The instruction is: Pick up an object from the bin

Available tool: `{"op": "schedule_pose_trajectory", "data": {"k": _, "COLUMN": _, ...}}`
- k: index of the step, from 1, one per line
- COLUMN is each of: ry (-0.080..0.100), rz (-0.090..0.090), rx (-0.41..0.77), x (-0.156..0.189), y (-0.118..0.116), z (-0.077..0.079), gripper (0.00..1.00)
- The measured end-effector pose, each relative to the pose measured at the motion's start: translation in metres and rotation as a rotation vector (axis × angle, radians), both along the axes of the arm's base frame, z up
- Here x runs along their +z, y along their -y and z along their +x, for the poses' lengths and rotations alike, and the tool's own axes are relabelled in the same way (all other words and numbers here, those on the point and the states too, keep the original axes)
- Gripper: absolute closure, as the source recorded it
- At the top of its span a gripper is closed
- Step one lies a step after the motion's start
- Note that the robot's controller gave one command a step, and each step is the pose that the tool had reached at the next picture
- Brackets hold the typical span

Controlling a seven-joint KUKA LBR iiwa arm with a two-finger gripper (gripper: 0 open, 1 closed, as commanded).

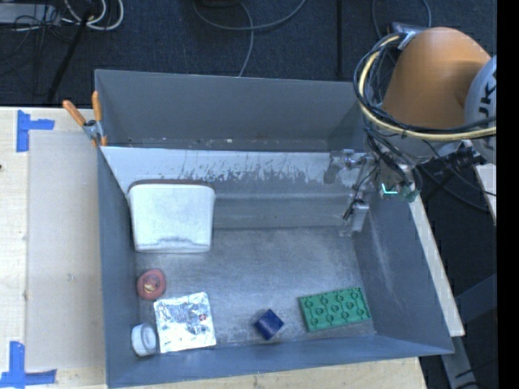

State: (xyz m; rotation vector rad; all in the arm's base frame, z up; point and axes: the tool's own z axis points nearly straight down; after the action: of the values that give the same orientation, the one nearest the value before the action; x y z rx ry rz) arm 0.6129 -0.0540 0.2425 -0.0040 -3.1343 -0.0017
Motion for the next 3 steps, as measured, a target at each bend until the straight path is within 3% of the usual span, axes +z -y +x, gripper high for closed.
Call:
{"op": "schedule_pose_trajectory", "data": {"k": 1, "ry": -0.004, "rz": 0.0, "rx": -0.022, "x": -0.166, "y": 0.017, "z": -0.088, "gripper": 0.0}}
{"op": "schedule_pose_trajectory", "data": {"k": 2, "ry": 0.01, "rz": -0.001, "rx": 0.136, "x": -0.173, "y": 0.02, "z": -0.128, "gripper": 0.0}}
{"op": "schedule_pose_trajectory", "data": {"k": 3, "ry": 0.008, "rz": 0.0, "rx": 0.139, "x": -0.172, "y": 0.02, "z": -0.128, "gripper": 1.0}}
